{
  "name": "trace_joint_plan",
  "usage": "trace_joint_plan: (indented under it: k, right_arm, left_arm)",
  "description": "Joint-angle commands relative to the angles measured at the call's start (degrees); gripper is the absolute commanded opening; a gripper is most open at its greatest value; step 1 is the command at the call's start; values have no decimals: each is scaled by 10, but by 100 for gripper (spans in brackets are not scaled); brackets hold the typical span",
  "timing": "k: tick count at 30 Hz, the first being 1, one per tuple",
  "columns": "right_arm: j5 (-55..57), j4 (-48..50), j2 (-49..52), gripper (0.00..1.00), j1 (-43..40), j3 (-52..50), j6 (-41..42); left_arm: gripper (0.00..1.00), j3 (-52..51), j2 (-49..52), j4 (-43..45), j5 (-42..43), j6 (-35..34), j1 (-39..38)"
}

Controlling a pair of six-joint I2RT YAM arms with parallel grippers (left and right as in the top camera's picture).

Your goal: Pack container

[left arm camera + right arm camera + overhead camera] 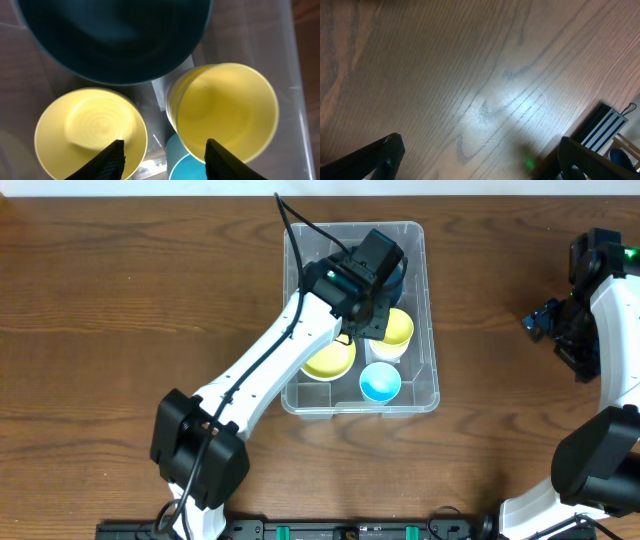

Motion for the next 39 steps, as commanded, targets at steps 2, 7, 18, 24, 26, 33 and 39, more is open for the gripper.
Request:
trace_joint_plan:
  k: [2, 7, 18, 24, 26, 33, 39]
  right_arm:
    - [6, 0, 3, 99, -3, 0, 6]
    - [6, 0, 3, 99, -3, 0, 6]
    - [6, 0, 3, 99, -3, 0, 6]
    - [6, 0, 3, 99, -3, 0, 6]
    - [6, 0, 3, 99, -3, 0, 6]
    - [6, 0, 3, 99, -3, 0, 6]
    - [6, 0, 3, 99, -3, 0, 6]
  left_arm:
    - [52, 2, 21, 1, -2, -10, 1]
    - [48, 2, 28, 5, -2, -10, 1]
    - [23, 2, 31, 7, -2, -10, 1]
    - [21, 2, 40, 9, 17, -10, 1]
    - [21, 2, 42, 9, 17, -10, 1]
    - [20, 2, 42, 10, 17, -10, 1]
    - [6, 2, 42, 12, 17, -10, 1]
